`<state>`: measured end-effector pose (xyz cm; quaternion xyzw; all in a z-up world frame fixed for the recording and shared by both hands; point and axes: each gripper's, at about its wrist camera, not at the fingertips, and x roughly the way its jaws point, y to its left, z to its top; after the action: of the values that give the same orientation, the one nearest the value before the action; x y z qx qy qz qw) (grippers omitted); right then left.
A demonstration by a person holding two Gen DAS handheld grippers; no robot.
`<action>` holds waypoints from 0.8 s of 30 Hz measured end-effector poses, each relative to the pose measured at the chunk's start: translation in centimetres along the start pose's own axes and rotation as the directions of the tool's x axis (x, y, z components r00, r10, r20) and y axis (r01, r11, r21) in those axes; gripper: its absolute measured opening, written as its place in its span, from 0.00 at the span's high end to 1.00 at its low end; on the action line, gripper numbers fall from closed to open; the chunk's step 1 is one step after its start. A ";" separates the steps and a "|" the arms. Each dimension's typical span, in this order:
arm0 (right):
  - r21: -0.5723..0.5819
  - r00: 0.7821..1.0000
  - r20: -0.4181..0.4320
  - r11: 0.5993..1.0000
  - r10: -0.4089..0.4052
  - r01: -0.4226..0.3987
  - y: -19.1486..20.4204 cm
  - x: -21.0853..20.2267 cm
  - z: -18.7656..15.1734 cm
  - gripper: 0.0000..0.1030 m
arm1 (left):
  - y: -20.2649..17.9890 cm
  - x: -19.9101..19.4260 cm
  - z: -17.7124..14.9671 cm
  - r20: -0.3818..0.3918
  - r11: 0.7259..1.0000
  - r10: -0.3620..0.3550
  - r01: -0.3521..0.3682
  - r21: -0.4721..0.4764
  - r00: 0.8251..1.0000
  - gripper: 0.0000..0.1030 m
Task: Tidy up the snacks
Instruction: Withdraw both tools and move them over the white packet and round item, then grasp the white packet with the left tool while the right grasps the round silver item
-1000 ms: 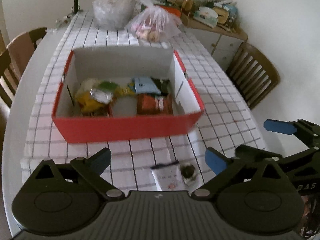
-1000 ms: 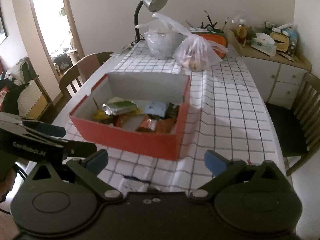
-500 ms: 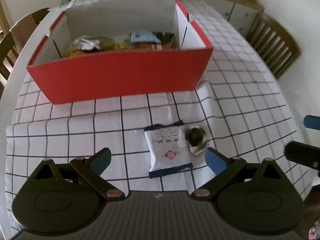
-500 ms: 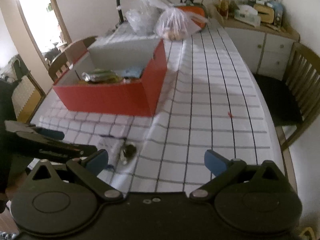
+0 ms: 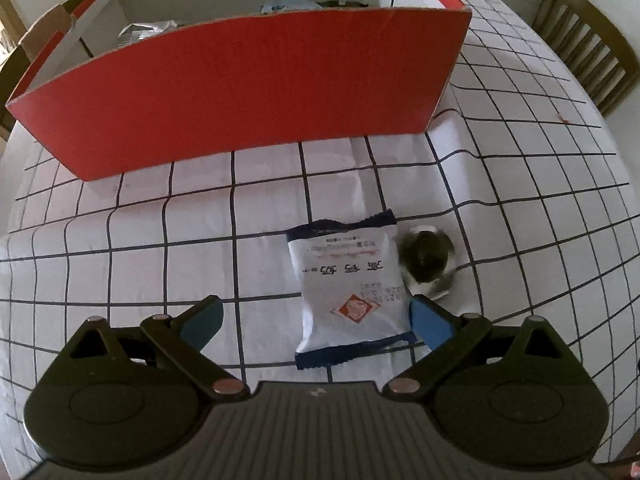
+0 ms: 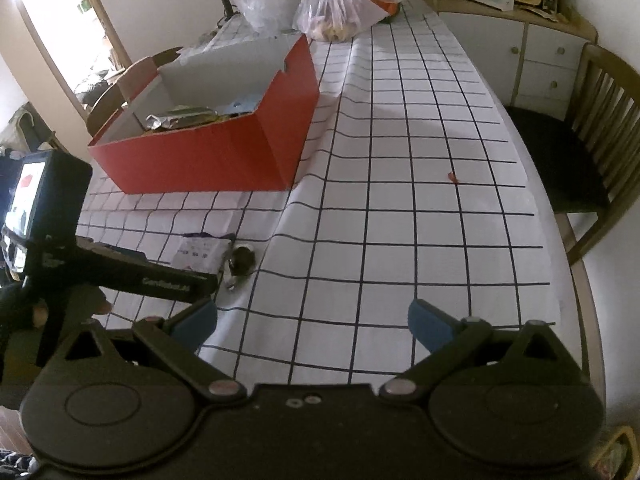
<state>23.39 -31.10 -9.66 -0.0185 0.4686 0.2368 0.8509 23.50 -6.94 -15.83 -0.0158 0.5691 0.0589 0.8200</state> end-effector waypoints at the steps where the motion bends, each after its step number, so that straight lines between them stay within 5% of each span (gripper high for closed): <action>1: -0.003 1.000 -0.005 1.000 -0.001 0.001 0.0 0.1 0.0 0.02 | 0.0 0.1 0.0 -0.005 1.000 0.004 -0.004 0.006 1.000 0.07; 8: -0.017 1.000 -0.010 1.000 -0.002 0.002 0.6 1.0 0.6 0.09 | -0.1 0.0 0.4 0.000 1.000 -0.024 0.024 0.020 1.000 0.26; 12: -0.048 1.000 -0.012 0.999 0.010 -0.011 1.8 1.8 1.3 0.15 | -0.3 -0.3 0.8 0.008 0.998 -0.038 0.037 0.043 0.999 0.51; 24: -0.147 0.996 -0.079 0.988 0.032 -0.044 6.8 7.2 2.9 0.30 | 7.3 -1.4 0.4 0.015 0.994 -0.062 0.063 -0.094 0.998 0.52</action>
<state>26.06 -21.57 -12.51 -0.0819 0.4821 0.2864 0.8239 22.53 0.27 -14.13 -0.0722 0.5599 0.0601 0.8232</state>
